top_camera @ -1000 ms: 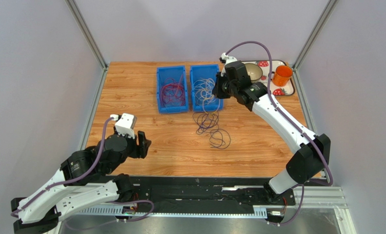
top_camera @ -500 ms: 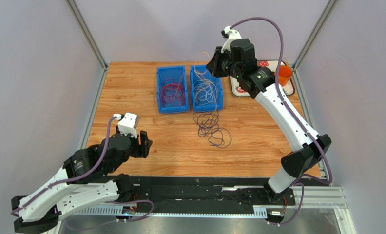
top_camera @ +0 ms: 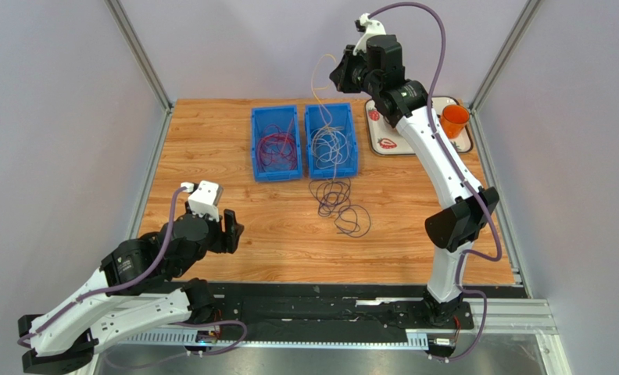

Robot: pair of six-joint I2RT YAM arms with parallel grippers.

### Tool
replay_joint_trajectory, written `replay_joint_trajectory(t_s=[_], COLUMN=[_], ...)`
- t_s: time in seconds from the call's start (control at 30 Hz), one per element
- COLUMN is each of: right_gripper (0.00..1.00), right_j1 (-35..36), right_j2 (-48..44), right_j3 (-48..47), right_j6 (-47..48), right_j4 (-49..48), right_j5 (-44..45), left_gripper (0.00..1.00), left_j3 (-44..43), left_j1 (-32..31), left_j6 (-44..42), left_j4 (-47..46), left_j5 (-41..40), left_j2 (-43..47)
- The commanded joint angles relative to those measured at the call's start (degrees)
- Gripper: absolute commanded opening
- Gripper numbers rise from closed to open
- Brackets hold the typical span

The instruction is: Untangle the cables

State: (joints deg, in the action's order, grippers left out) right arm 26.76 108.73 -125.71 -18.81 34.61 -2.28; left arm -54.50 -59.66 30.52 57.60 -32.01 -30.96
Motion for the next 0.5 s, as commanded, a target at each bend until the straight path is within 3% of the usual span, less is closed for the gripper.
replay_joint_trajectory(t_s=[0.0,0.13,0.47], right_gripper=[0.00,0.00,0.00], right_j1=[-1.0,-1.0,-2.2], right_j2=[0.3,-2.2,6.5], right_j3=[-2.7,10.0,15.8], right_j6=[4.5,13.8,16.1], right_j4=[-6.8,-21.3,-24.3], right_j5=[-5.9,-8.4,-6.4], left_gripper=[0.69,0.69,0.69], left_j3=[-0.3,-0.3,-0.3], left_j1=[-0.2,-0.2,-0.2], left_j6=[-1.0,-1.0,-1.0], left_j4=[-0.9,-0.9,-0.8], left_j5=[-0.3,-0.5,-0.5], left_j2=[0.4,0.5,-0.8])
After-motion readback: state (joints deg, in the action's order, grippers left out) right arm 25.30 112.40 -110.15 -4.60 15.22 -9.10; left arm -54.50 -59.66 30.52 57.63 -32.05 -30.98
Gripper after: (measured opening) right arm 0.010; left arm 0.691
